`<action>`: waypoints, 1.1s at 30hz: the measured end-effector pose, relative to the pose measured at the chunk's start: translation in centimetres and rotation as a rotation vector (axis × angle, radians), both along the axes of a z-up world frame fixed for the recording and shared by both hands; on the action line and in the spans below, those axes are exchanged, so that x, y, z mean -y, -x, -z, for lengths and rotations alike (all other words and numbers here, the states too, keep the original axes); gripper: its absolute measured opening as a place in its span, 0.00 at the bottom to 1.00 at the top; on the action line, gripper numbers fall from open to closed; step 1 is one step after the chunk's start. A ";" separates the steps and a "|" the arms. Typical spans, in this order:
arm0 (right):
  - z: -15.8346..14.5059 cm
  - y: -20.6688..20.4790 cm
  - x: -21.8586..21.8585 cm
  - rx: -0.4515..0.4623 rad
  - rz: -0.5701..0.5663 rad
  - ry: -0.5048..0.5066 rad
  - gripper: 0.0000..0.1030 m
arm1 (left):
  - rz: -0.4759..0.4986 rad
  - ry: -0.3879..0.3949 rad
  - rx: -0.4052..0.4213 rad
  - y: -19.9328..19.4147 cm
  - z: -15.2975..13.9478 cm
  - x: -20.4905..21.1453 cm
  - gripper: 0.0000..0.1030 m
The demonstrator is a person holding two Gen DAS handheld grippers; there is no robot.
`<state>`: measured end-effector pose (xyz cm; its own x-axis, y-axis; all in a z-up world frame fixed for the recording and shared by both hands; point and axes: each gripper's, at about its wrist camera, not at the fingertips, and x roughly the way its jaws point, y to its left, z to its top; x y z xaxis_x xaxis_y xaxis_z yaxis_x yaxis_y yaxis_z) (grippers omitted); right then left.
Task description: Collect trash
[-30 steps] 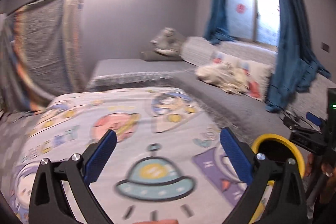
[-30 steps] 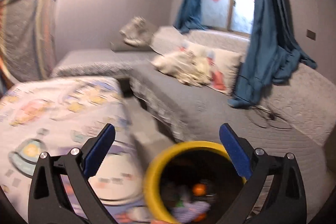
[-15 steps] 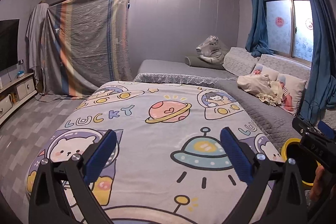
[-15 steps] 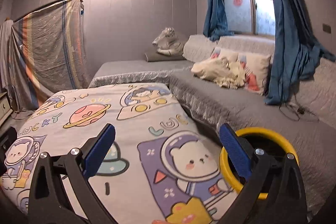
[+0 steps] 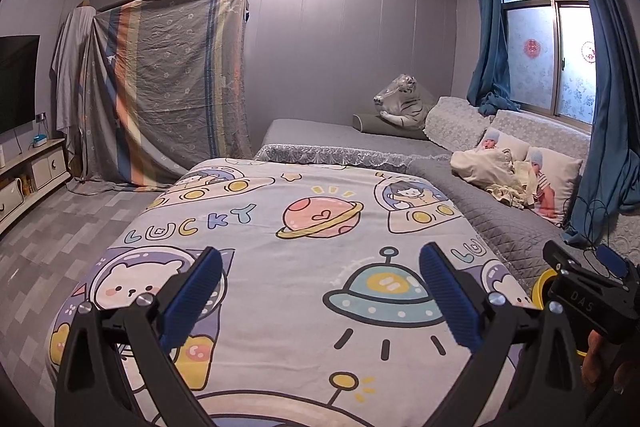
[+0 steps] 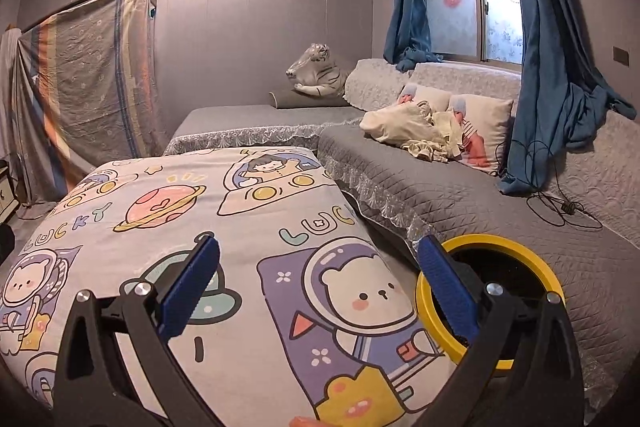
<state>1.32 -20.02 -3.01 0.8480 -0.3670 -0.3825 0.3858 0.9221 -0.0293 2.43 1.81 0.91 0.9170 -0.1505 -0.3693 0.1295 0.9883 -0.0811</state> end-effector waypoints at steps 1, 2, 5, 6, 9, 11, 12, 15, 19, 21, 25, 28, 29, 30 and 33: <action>0.0 0.0 0.0 0.000 0.001 0.001 0.92 | 0.002 0.001 -0.003 -0.1 0.0 0.0 0.92; 0.0 0.0 0.0 -0.001 0.002 0.002 0.92 | 0.002 0.001 -0.004 -0.1 0.0 0.0 0.92; 0.1 -0.1 0.0 -0.005 0.005 0.001 0.92 | 0.005 0.002 -0.010 -0.1 0.1 0.0 0.92; 0.1 -0.1 0.1 -0.008 0.004 0.001 0.92 | 0.006 0.001 -0.012 -0.1 0.2 0.0 0.92; 0.2 -0.2 0.1 -0.009 0.001 -0.002 0.92 | 0.008 -0.001 -0.014 -0.2 0.1 0.1 0.92; 0.1 -0.2 0.0 -0.007 0.002 0.001 0.92 | 0.010 0.001 -0.014 -0.1 0.1 0.1 0.92; 0.1 -0.2 0.1 -0.006 0.004 0.002 0.92 | 0.010 0.002 -0.014 -0.1 0.1 0.2 0.92; 0.2 -0.2 0.2 -0.008 0.005 0.004 0.92 | 0.012 0.002 -0.016 -0.1 0.1 0.2 0.92; 0.3 -0.4 0.1 -0.014 0.004 0.004 0.92 | 0.011 0.000 -0.019 -0.2 0.2 0.2 0.92; 0.4 -0.4 0.1 -0.018 0.003 0.003 0.92 | 0.011 -0.001 -0.021 -0.3 0.2 0.3 0.92; 0.5 -0.5 0.1 -0.022 0.000 0.001 0.92 | 0.006 0.010 -0.037 -0.7 0.5 0.1 0.92; 0.6 -0.5 0.1 -0.023 0.001 -0.001 0.92 | 0.001 0.014 -0.052 -1.0 0.7 0.0 0.92; 0.6 -0.5 0.2 -0.024 0.000 -0.002 0.92 | 0.002 0.013 -0.054 -1.0 0.8 0.0 0.92; 0.6 -0.5 0.2 -0.025 0.000 -0.003 0.92 | 0.005 0.012 -0.054 -1.0 0.8 0.0 0.92; 0.7 -0.5 0.2 -0.028 0.000 -0.003 0.92 | 0.005 0.010 -0.052 -0.9 0.8 0.1 0.92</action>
